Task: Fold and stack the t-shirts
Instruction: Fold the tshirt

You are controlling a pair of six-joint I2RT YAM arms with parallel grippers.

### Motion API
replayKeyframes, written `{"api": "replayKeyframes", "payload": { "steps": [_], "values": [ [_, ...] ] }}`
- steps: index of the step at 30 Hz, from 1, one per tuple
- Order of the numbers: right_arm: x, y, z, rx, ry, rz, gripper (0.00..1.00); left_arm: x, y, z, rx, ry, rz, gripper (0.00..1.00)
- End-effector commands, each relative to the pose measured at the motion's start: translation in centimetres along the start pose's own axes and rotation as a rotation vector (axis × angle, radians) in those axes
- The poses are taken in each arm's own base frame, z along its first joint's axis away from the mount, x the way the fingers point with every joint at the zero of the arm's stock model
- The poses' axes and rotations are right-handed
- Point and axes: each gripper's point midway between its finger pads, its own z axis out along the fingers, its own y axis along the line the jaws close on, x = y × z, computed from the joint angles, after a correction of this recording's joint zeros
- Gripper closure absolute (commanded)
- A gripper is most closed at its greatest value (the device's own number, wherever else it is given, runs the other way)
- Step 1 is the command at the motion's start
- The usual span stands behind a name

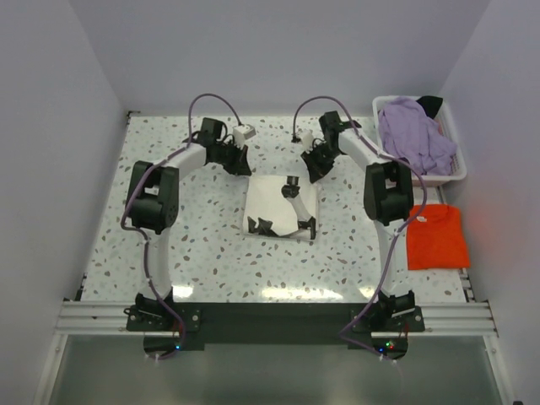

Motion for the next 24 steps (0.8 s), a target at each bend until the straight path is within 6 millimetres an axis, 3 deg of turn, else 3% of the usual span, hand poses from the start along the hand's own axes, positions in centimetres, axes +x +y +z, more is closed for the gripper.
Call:
{"api": "replayKeyframes", "payload": {
  "steps": [1,3,5,6,7,8,9,10,12,13,15,16,18,21,22,24],
  "values": [
    [-3.3,-3.9,-0.6,0.154,-0.098,-0.051,0.91,-3.1,2.3,0.5,-0.091,-0.086,-0.021,1.0],
    [-4.1,-3.7,-1.5,0.164,-0.123,-0.032,0.7,-3.7,2.4,0.1,-0.1,-0.093,-0.027,0.82],
    [-5.9,-2.6,-4.5,0.161,-0.196,-0.014,0.49,-5.5,1.7,-2.0,-0.104,-0.143,-0.009,0.56],
    [-6.5,-2.0,-5.6,0.154,-0.231,0.002,0.44,-6.1,1.1,-2.8,-0.094,-0.168,-0.002,0.5],
    [-7.4,-1.0,-8.1,0.157,-0.293,0.004,0.36,-5.6,0.4,-3.1,-0.088,-0.188,-0.014,0.46],
    [-8.0,0.5,-9.0,0.105,-0.337,0.03,0.34,-7.2,-1.2,-5.1,-0.084,-0.239,0.011,0.41],
    [-8.1,1.5,-9.7,0.081,-0.36,0.045,0.33,-7.3,-2.9,-5.4,-0.038,-0.254,-0.015,0.39],
    [-7.9,3.4,-11.0,0.043,-0.387,0.079,0.33,-6.7,-4.4,-6.1,-0.015,-0.256,-0.044,0.38],
    [-7.6,7.1,-11.6,-0.112,-0.421,0.119,0.33,-5.7,-7.9,-6.0,0.078,-0.236,-0.104,0.38],
    [-6.0,8.9,-10.5,-0.199,-0.384,0.204,0.34,-4.4,-9.5,-6.2,0.109,-0.223,-0.126,0.38],
    [-5.5,13.0,-10.7,-0.359,-0.387,0.249,0.37,-3.3,-13.2,-5.7,0.207,-0.204,-0.188,0.38],
    [-4.0,14.6,-9.3,-0.42,-0.342,0.315,0.39,-1.9,-14.4,-5.3,0.24,-0.19,-0.212,0.38],
    [-3.2,17.6,-8.1,-0.506,-0.301,0.321,0.41,-0.6,-16.6,-4.5,0.31,-0.156,-0.272,0.39],
    [-0.4,19.0,-4.6,-0.581,-0.199,0.417,0.46,3.2,-16.8,-2.9,0.336,-0.087,-0.388,0.42],
    [0.9,19.3,-3.5,-0.6,-0.149,0.487,0.5,5.6,-16.3,-1.9,0.325,-0.032,-0.438,0.43],
    [3.4,19.0,-0.8,-0.603,-0.059,0.559,0.52,7.9,-15.2,-1.1,0.302,0.016,-0.479,0.44]
  ]
}}
